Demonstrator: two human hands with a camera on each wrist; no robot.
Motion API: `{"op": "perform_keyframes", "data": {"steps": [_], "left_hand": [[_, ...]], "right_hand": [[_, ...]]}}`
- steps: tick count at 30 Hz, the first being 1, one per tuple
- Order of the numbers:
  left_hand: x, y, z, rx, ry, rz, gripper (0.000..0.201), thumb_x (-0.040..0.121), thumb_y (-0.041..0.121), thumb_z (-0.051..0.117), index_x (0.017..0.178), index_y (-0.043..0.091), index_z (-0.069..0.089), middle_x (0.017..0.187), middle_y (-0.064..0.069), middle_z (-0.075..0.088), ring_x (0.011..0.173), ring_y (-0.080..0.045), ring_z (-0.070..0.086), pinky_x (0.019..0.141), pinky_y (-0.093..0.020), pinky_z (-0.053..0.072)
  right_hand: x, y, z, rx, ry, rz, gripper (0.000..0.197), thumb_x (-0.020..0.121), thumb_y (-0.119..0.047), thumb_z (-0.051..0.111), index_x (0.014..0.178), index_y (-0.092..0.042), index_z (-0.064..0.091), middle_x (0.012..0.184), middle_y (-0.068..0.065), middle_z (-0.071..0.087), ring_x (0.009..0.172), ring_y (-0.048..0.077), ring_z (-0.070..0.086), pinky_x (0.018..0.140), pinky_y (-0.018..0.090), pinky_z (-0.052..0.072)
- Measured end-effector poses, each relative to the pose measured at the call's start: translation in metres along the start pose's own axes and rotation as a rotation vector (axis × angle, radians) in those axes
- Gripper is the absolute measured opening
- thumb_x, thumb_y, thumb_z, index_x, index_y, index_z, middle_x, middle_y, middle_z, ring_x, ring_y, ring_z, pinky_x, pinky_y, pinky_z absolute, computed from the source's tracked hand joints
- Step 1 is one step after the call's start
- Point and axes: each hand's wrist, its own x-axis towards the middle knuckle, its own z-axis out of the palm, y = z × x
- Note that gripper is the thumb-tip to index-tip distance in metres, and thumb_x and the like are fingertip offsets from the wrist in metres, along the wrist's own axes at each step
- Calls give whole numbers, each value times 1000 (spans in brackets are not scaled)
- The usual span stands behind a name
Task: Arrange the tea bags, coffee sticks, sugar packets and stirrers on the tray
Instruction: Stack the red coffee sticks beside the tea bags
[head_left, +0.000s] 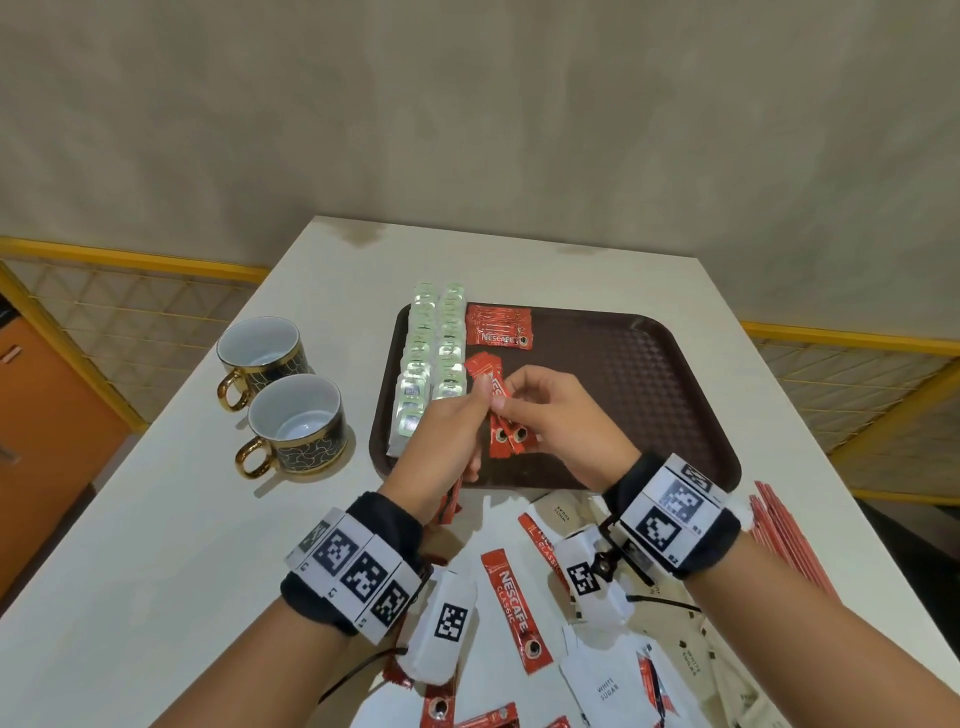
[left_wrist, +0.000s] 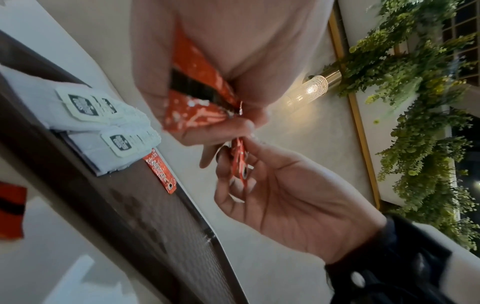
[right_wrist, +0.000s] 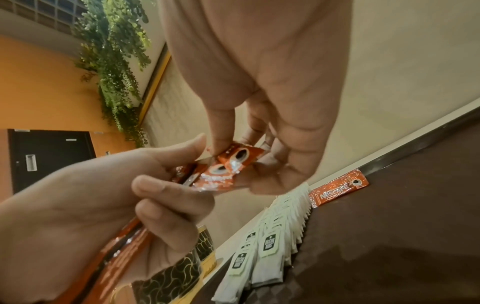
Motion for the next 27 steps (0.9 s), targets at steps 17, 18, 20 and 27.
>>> {"op": "perform_keyframes", "data": {"steps": [17,18,20,27], "left_hand": [[17,-6,-13,-276,293,-61,18,88,32,69,95,15,70,70,5,58,44,-2,42,42,-15,33],[18,-6,-13,-356,261,-96,20,91,34,65,98,15,67,68,5,55,41,-2,38,39,-15,31],[20,-2,-15,-632,167,-202,31,97,40,55,108,13,61,71,3,50,38,-2,32,34,-13,26],[18,11,-26,-844,30,-276,31,100,19,35,119,3,53,74,-3,48,57,-11,43,52,-21,38]], "right_hand": [[0,-5,5,43,-9,64,18,97,-14,55,111,-5,63,88,9,69,71,17,69,62,29,56],[1,-8,3,33,-17,69,17,98,-12,55,111,-5,63,84,9,69,66,16,67,60,28,55],[3,-11,1,15,-18,70,18,99,-9,52,111,-4,64,79,8,68,60,13,64,54,24,52],[3,-9,-7,40,71,103,26,103,-11,42,121,-7,61,78,8,62,64,10,62,55,18,53]]}}
